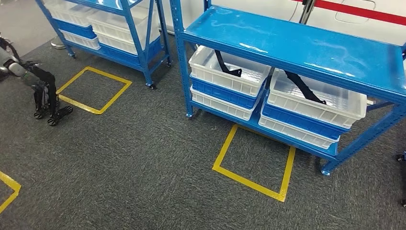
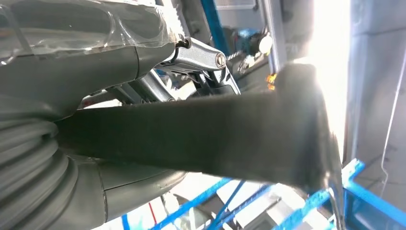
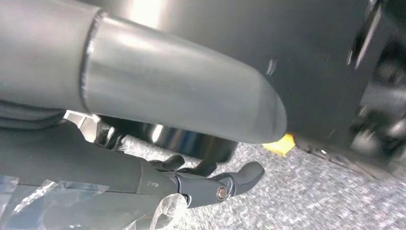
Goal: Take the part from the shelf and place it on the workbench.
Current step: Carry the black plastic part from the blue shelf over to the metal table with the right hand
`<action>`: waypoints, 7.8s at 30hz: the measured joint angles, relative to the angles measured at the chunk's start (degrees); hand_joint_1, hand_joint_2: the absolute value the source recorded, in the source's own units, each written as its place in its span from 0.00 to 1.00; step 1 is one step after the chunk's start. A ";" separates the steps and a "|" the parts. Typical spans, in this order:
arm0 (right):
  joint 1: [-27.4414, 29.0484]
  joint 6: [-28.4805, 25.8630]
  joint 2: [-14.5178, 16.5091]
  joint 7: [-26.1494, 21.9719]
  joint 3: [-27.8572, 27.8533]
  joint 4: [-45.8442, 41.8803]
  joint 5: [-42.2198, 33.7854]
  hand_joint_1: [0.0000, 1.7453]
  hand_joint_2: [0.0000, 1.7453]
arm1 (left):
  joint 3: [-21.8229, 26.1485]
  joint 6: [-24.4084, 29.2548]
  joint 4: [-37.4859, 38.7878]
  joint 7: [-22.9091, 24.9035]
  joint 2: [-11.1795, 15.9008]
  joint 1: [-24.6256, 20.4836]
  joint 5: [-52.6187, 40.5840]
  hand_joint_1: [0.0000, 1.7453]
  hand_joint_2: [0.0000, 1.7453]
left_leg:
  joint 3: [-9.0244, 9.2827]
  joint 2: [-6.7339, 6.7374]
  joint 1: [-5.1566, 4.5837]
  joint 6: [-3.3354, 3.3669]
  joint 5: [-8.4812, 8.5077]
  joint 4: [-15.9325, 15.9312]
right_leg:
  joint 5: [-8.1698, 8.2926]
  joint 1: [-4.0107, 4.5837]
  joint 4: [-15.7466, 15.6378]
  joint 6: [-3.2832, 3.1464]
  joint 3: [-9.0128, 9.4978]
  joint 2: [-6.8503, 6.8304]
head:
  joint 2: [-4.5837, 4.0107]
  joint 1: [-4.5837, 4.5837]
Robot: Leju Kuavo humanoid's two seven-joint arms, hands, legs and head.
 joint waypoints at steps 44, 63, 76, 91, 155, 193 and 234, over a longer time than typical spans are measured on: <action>0.66 -11.15 -11.23 0.07 -1.71 -2.28 -0.93 0.00 0.00 | -0.04 -2.96 0.03 0.54 1.08 1.19 5.58 1.00 1.00 | -1.90 -7.46 0.04 -1.13 -0.38 2.12 | 5.52 -0.11 -6.29 -1.27 1.14 4.26 | 0.00 0.05; 1.06 -10.14 -11.79 0.07 -2.66 -4.08 0.32 0.00 0.00 | 1.51 -2.04 0.03 0.46 1.34 1.76 7.59 1.00 1.00 | -1.57 -1.65 -0.11 0.80 0.84 0.65 | -3.81 0.09 6.84 0.55 -2.54 2.10 | 0.00 0.17; 1.08 -9.29 -11.39 0.17 -2.68 -4.50 0.45 0.00 0.00 | 1.44 -2.33 0.03 0.32 1.48 1.99 7.76 1.00 1.00 | -4.24 -4.40 0.37 -1.77 -1.99 5.95 | 5.73 -0.05 -6.18 -1.56 0.68 3.13 | 0.00 0.12; 1.05 -8.95 -10.72 0.17 -2.70 -4.72 0.68 0.00 0.00 | 1.69 -2.68 0.01 0.98 1.68 1.99 7.44 1.00 1.00 | -1.32 0.51 0.24 -0.13 0.45 1.04 | 1.22 0.24 -3.12 0.77 1.93 -1.95 | 0.00 0.25; 0.98 -6.13 -9.18 0.59 -4.02 -4.66 1.38 0.00 0.00 | 3.10 -3.39 0.01 3.25 2.44 3.06 6.64 1.00 1.00 | -0.66 -0.12 0.48 0.54 -0.14 1.07 | -0.05 0.23 -0.30 0.70 0.18 -0.24 | 0.00 0.42; 1.51 -5.16 -8.35 0.68 -4.06 -4.60 1.67 0.00 0.00 | 3.07 -3.73 0.01 4.14 2.90 3.08 7.33 1.00 1.00 | -0.13 -6.29 0.85 0.21 -0.40 0.96 | 4.85 -0.45 -1.55 0.74 -1.74 5.32 | 0.00 0.51; 1.26 -1.94 -7.63 0.94 -4.40 -4.37 1.81 0.00 0.00 | 4.32 -3.95 -0.02 0.10 3.70 2.88 13.49 1.00 1.00 | -7.91 -0.93 1.02 -2.49 -8.47 17.52 | 5.55 -0.05 -7.46 -2.02 2.00 1.79 | 0.00 0.21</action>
